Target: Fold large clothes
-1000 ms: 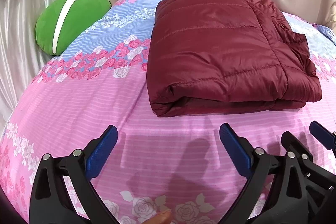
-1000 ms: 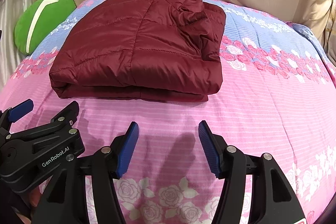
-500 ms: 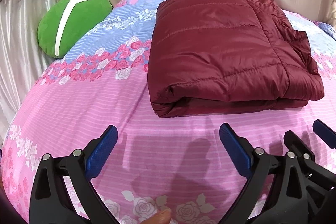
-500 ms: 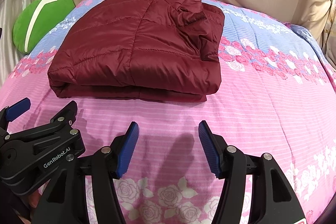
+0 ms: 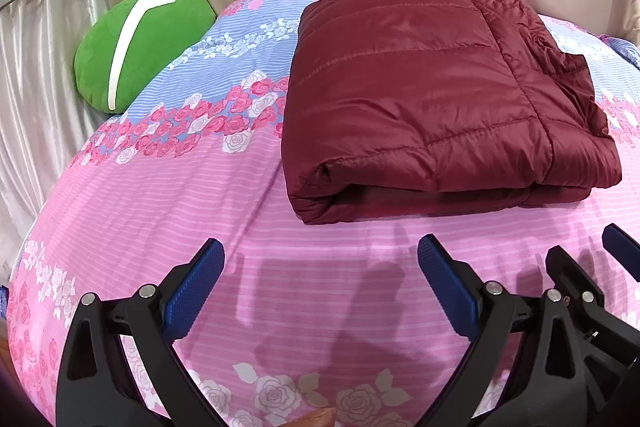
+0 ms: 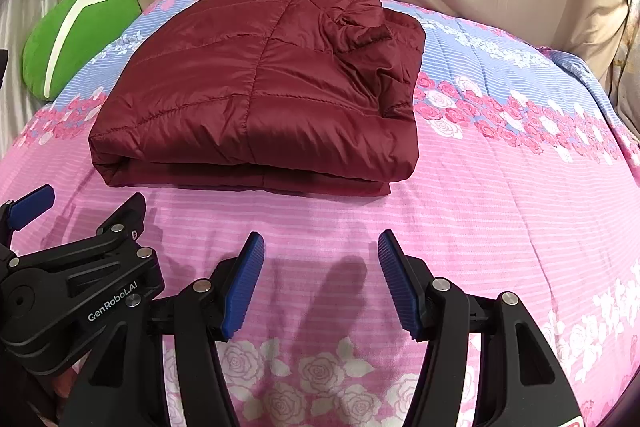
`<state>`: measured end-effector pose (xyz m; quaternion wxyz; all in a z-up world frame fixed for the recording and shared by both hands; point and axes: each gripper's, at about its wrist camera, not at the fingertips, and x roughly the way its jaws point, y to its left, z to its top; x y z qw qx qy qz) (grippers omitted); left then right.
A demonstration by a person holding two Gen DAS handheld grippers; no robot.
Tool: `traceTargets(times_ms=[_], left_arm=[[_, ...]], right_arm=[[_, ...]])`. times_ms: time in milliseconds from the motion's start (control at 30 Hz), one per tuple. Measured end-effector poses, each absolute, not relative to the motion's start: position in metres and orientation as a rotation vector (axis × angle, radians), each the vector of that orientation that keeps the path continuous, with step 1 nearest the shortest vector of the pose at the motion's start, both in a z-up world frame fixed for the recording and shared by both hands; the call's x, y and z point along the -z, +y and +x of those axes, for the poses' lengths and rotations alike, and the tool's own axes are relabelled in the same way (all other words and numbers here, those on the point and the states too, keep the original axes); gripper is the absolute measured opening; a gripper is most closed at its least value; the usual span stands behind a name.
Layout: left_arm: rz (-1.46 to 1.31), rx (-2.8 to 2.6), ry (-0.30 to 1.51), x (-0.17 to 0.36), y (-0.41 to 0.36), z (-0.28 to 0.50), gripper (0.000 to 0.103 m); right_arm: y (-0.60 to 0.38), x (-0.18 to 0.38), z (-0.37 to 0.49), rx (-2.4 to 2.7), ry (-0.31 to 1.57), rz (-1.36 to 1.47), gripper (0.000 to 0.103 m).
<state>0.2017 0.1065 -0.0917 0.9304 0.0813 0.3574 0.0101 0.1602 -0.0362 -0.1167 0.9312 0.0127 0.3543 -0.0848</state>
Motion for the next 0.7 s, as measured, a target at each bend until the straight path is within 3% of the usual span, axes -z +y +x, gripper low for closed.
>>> traceTargets(times_ms=[700], left_arm=[[0.163,-0.018,0.731,0.0910,0.1060,0.2010,0.094]], right_arm=[[-0.0356,0.1154,0.1588,0.181,0.719,0.027,0.058]])
